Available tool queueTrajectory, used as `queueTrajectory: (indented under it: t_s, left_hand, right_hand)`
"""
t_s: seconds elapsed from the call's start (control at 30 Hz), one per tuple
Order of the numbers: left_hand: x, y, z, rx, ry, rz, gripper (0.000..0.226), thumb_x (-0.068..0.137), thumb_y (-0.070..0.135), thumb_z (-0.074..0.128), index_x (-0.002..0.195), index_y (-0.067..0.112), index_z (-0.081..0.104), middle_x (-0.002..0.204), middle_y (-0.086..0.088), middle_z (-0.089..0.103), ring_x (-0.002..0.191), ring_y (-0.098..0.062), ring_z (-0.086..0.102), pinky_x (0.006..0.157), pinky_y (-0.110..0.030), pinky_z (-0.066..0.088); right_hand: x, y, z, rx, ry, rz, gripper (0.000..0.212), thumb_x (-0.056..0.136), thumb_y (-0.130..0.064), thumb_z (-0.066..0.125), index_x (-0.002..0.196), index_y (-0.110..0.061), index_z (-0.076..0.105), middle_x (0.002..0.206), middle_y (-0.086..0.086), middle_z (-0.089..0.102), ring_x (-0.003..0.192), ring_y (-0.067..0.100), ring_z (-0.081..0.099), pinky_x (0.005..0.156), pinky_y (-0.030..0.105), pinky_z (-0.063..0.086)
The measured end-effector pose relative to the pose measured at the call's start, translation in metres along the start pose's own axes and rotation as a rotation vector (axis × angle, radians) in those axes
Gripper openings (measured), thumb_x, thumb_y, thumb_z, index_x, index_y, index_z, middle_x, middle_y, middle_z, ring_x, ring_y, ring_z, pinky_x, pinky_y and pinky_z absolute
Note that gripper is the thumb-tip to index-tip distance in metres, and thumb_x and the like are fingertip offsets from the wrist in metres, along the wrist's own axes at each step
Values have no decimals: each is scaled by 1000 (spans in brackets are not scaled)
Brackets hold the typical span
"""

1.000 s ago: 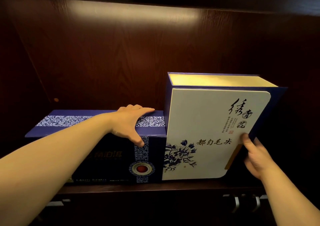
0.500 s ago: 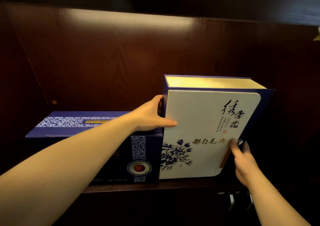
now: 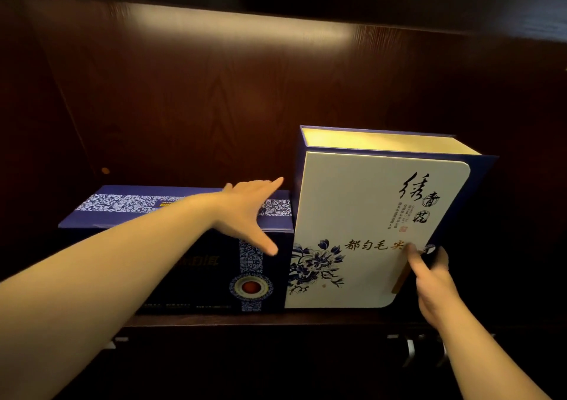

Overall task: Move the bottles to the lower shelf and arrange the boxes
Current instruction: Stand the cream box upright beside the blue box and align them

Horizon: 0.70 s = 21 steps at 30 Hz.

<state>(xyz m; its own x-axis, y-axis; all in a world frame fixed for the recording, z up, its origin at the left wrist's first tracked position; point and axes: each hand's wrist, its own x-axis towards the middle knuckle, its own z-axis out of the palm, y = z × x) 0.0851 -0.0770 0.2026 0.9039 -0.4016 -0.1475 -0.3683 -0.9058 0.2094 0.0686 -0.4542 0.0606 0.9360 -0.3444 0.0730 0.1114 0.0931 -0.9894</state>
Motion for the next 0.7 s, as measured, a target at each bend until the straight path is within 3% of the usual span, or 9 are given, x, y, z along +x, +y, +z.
queueTrajectory:
  t_s: [0.07, 0.2, 0.3, 0.4, 0.5, 0.7]
  left_hand:
    - [-13, -25, -1, 145, -54, -79, 142, 58, 79, 77, 156, 38, -19, 170, 1, -5, 155, -27, -2, 116, -70, -1]
    - [-22, -44, 1, 156, 20, -81, 134, 62, 74, 77, 159, 34, -6, 167, -3, 14, 150, -32, 15, 117, -65, 8]
    - [-19, -44, 2, 144, 60, -55, 131, 61, 72, 79, 160, 34, 3, 161, -4, 24, 143, -32, 24, 117, -54, 17]
    - [-17, -45, -2, 118, 67, -45, 130, 61, 69, 82, 160, 34, 5, 159, -5, 27, 139, -31, 27, 115, -47, 21]
    - [-16, -45, -1, 107, 72, -33, 129, 63, 66, 83, 160, 34, 5, 160, -5, 26, 140, -31, 25, 113, -45, 20]
    - [-23, -44, 6, 75, 108, -27, 123, 65, 71, 79, 160, 31, 11, 167, -5, 18, 150, -28, 14, 120, -47, 11]
  right_hand:
    - [-3, 2, 2, -12, 6, 0, 90, 72, -50, 74, 150, -26, 35, 143, -2, 53, 131, 20, 49, 104, 37, 40]
    - [-8, 6, 9, -30, 14, 26, 88, 69, -49, 76, 146, -33, 37, 137, -4, 56, 126, 21, 53, 104, 45, 42]
    - [-7, 6, 11, -28, 24, 46, 89, 72, -47, 76, 149, -31, 34, 142, -1, 55, 129, 25, 52, 107, 52, 40]
    - [-5, 5, 12, -19, 34, 50, 84, 77, -43, 75, 149, -30, 34, 142, 0, 55, 130, 26, 52, 106, 52, 40]
    - [-6, 6, 14, -17, 42, 51, 93, 69, -48, 76, 150, -29, 34, 142, 1, 55, 127, 26, 53, 108, 53, 40]
    - [-9, 7, 13, -47, 76, 73, 102, 64, -55, 78, 151, -28, 32, 136, -3, 57, 123, 23, 53, 99, 46, 40]
